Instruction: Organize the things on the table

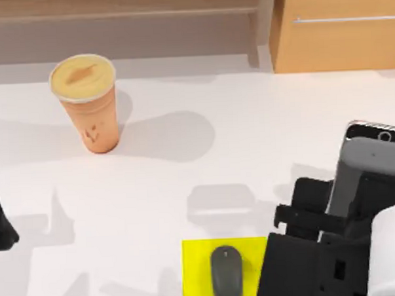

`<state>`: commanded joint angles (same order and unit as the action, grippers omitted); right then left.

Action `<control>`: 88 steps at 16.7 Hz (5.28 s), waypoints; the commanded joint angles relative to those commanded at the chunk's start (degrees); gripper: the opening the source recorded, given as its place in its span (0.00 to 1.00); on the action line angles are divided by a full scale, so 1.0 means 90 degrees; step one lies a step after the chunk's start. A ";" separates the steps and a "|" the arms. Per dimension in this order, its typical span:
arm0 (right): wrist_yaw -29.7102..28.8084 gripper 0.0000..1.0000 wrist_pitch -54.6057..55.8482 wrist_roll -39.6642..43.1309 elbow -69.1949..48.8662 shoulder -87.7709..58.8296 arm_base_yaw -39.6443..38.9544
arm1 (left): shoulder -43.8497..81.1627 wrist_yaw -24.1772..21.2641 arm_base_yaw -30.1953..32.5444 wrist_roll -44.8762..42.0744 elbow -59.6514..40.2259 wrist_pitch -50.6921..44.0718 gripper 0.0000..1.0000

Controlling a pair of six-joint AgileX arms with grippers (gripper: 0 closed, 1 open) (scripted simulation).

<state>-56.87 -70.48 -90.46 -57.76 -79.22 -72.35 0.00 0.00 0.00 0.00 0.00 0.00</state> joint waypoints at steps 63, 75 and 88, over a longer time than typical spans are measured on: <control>-0.0814 1.00 0.2699 0.2344 0.1351 0.1056 0.0677 | 0.0000 0.0000 0.0000 0.0000 0.0000 0.0000 1.00; -0.0932 1.00 0.1313 0.0750 0.1103 0.0935 -0.0088 | 0.0000 0.0000 0.0000 0.0000 0.0000 0.0000 1.00; 0.0193 1.00 0.1395 0.1468 0.1745 0.1923 0.0370 | 0.0000 0.0000 0.0000 0.0000 0.0000 0.0000 1.00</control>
<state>-55.13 -57.92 -77.25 -42.06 -61.91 -69.02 0.00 0.00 0.00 0.00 0.00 0.00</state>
